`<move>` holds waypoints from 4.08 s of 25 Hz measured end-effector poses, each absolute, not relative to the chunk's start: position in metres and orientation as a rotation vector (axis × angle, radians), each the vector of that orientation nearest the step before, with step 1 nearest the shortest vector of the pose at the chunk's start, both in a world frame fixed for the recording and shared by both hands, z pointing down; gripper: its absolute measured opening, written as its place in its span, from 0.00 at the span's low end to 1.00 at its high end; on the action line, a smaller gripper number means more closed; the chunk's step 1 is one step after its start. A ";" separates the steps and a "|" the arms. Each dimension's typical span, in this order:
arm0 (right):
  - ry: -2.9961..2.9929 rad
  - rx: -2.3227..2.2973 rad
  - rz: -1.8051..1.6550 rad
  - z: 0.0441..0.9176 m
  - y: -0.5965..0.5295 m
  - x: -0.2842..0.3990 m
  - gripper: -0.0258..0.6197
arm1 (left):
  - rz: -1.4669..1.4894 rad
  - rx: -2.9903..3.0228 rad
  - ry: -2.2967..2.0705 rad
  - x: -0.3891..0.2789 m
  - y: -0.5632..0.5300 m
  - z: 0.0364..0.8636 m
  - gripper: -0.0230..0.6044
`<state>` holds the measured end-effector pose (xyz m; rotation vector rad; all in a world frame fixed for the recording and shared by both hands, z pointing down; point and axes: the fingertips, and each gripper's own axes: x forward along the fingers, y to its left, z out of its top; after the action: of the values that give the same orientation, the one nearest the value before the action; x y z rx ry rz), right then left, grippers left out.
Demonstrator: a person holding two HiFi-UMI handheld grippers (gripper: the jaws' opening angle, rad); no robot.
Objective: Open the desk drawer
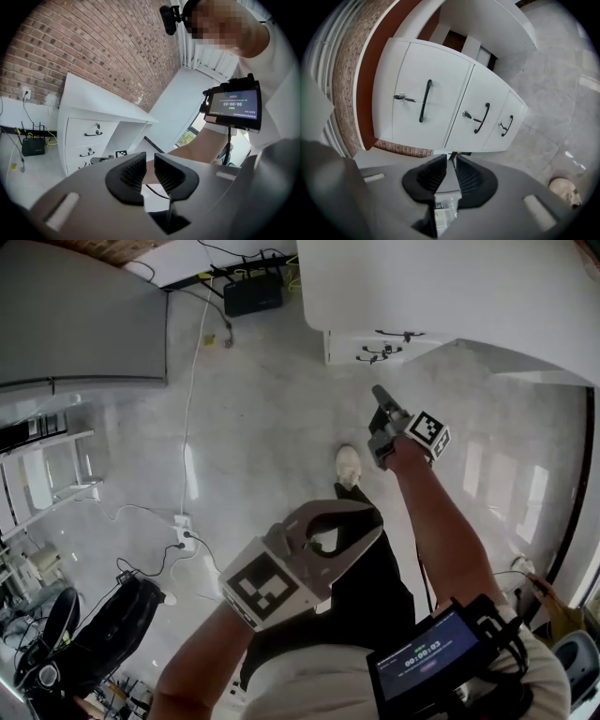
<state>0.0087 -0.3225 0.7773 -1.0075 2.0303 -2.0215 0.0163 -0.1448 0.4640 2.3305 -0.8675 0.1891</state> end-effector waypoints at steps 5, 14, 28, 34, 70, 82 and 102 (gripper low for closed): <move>2.019 -1.052 -2.011 0.818 -0.357 -0.012 0.12 | 0.160 2.316 -0.903 -0.003 -0.154 0.492 0.13; 1.923 -1.160 -1.977 0.893 -0.403 -0.019 0.15 | 0.155 2.289 -0.939 -0.030 -0.167 0.534 0.13; 1.702 -1.175 -1.875 0.918 -0.445 -0.011 0.13 | 0.171 2.265 -0.912 -0.034 -0.168 0.575 0.13; 1.699 -1.125 -1.882 0.919 -0.447 -0.012 0.09 | 0.167 2.258 -0.902 -0.033 -0.176 0.579 0.13; 1.667 -1.125 -1.977 0.916 -0.343 0.034 0.09 | 0.137 2.260 -0.785 0.004 -0.161 0.547 0.13; 1.728 -1.158 -2.000 0.882 -0.310 0.051 0.14 | 0.118 2.303 -0.754 0.009 -0.150 0.513 0.13; 2.212 -1.031 -1.984 0.632 -0.207 0.054 0.13 | 0.124 2.428 -0.698 0.008 -0.052 0.330 0.09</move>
<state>0.0542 -0.2073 0.6318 -1.0308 2.2116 -1.9839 0.0085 -0.0523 0.3300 2.4283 -0.6979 0.1242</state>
